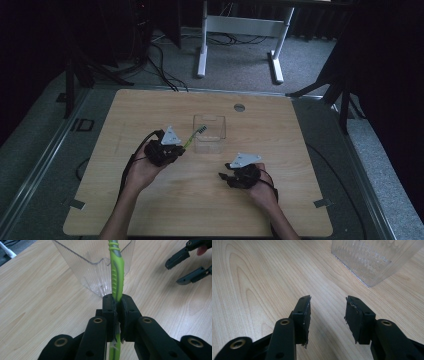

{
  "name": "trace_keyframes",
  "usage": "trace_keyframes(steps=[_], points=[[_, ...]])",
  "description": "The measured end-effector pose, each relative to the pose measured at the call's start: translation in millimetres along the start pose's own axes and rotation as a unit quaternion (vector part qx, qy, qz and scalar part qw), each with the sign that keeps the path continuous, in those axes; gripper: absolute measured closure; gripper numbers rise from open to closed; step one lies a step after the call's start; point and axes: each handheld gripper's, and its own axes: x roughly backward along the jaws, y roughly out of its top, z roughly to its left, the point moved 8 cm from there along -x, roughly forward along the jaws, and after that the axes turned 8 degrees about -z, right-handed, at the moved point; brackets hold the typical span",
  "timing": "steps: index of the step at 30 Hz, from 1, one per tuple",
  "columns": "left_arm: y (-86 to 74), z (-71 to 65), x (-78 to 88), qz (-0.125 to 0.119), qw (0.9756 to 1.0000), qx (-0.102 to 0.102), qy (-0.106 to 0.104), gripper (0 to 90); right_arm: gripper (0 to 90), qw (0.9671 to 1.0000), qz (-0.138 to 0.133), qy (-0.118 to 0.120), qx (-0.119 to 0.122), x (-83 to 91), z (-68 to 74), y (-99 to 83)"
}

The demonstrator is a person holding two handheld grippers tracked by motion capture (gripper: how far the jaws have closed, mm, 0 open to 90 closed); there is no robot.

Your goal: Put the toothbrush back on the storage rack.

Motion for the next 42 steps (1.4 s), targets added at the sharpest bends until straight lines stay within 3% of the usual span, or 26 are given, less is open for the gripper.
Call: trace_keyframes(steps=[21,42], points=[[12.1,0.2,-2.7,-0.03,0.9993,0.019,0.006,83.6,55.2,1.0,0.005,-0.004,-0.008,0.0,-2.0,-3.9],[24.1,-1.5,-6.8,-0.061,0.9976,0.032,-0.002,83.5,55.4,0.9999,0.007,-0.004,-0.01,0.1,-3.2,-5.2]])
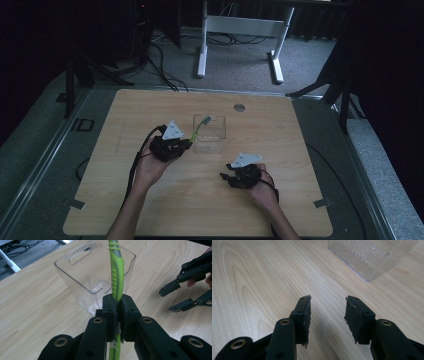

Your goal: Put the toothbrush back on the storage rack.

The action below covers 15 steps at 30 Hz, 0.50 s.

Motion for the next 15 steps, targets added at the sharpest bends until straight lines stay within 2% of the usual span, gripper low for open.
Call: trace_keyframes(steps=[15], points=[[9.8,-1.0,-5.6,-0.017,0.9998,0.007,-0.005,83.5,55.4,1.0,0.0,-0.002,-0.002,-0.1,-0.1,-1.3]])
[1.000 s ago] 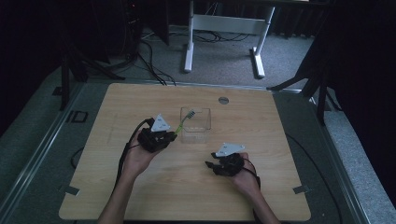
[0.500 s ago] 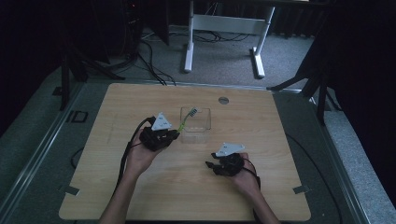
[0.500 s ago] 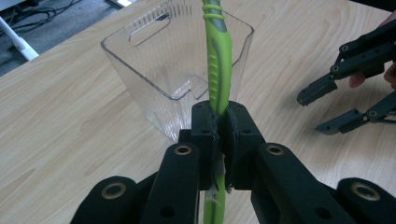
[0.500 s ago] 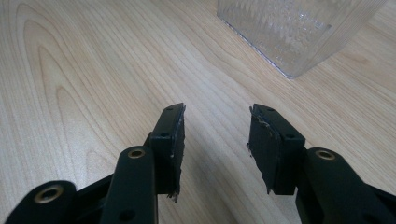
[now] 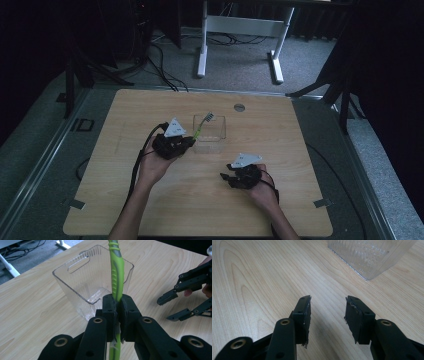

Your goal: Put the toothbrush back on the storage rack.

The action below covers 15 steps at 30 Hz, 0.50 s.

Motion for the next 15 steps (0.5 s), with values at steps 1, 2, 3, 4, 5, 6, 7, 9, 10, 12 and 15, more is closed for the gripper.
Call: trace_keyframes(steps=[1,2,3,4,5,6,7,9,10,12,15], points=[[0.4,0.0,-0.3,-0.001,1.0,0.0,0.0,83.5,55.4,1.0,0.0,0.0,-0.001,0.1,0.1,-0.1],[1.0,-0.2,-1.0,-0.002,1.0,0.001,-0.001,83.5,55.4,1.0,0.0,0.0,-0.001,0.1,0.0,-0.1],[1.6,-0.2,-1.5,-0.003,1.0,0.002,0.0,83.5,55.4,1.0,0.0,-0.001,-0.001,0.2,0.0,-0.2],[2.2,0.2,-2.0,-0.004,1.0,0.003,0.001,83.5,55.4,1.0,0.0,-0.001,-0.001,0.2,-0.2,-0.1],[2.9,0.4,-2.5,-0.006,1.0,0.004,0.0,83.5,55.4,1.0,0.0,-0.001,-0.001,0.3,-0.3,-0.1],[3.5,0.4,-3.3,-0.008,1.0,0.005,0.0,83.5,55.4,1.0,-0.001,-0.001,-0.001,0.5,-0.4,-0.1],[4.0,0.5,-4.0,-0.009,0.9999,0.006,0.0,83.5,55.4,1.0,-0.001,-0.001,-0.001,0.7,-0.5,-0.2],[5.5,0.3,-5.6,-0.011,0.9999,0.006,-0.001,83.5,55.4,1.0,-0.001,-0.001,-0.001,0.9,-0.8,-0.2],[6.0,0.1,-6.1,-0.012,0.9999,0.007,0.0,83.5,55.4,1.0,-0.001,-0.002,-0.002,0.9,-0.9,-0.3],[7.8,-0.4,-7.5,-0.014,0.9999,0.007,-0.001,83.5,55.4,1.0,-0.001,-0.002,-0.002,0.8,-1.0,-0.4],[9.7,-0.8,-8.8,-0.015,0.9999,0.006,-0.002,83.5,55.4,1.0,-0.001,-0.002,-0.001,0.7,-0.9,-0.4]])
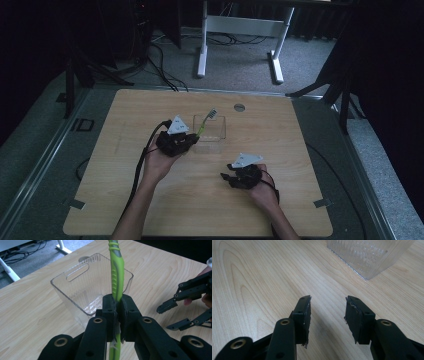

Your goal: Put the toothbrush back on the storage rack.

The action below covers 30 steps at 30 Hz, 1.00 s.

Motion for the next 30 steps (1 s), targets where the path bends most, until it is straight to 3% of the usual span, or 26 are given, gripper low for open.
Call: trace_keyframes(steps=[18,30], points=[[5.8,4.2,-9.4,-0.019,0.9998,0.01,0.001,83.4,55.3,1.0,0.002,0.002,-0.002,-1.9,1.4,-2.3],[17.2,5.3,-15.0,-0.032,0.9995,0.005,-0.001,83.4,55.4,1.0,0.001,0.002,-0.002,-1.1,0.5,-2.1]])
